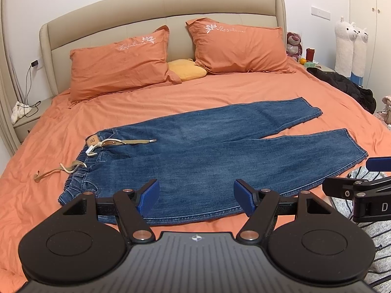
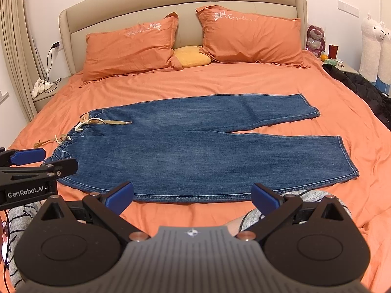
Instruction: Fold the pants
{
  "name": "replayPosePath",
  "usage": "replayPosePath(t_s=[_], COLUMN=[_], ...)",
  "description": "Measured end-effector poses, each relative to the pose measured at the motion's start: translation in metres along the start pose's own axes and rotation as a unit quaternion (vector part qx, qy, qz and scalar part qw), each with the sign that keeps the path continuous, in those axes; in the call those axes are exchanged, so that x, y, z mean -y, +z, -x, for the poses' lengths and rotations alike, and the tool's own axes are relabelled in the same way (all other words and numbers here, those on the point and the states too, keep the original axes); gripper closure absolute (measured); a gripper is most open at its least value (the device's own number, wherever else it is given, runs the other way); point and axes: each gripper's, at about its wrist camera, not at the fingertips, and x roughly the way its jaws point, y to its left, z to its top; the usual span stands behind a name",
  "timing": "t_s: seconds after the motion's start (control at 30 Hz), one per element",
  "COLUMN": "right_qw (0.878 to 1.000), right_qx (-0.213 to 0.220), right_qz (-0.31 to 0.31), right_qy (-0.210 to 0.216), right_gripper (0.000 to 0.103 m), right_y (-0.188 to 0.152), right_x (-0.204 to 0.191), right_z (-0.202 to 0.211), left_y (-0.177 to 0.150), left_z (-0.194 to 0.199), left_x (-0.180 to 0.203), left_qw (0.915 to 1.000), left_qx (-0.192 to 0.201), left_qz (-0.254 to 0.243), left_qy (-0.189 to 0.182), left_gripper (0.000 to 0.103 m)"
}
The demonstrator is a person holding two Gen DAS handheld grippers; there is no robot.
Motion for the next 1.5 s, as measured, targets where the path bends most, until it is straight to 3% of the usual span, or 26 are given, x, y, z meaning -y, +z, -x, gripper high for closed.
replayPosePath(t_s=[1.5], right_qw=[1.000], right_qx=[0.007], right_qz=[0.006], right_qy=[-0.002], right_gripper=[0.005], right_y=[-0.0008], right_x=[-0.0013], right_z=[0.0061], left_y=[0.0056], left_z=[0.0050], left_x=[-0.0052], left_qw=[0.9994], left_qx=[-0.034], left_qz=[0.000], left_qy=[-0.001], left_gripper=[0.022])
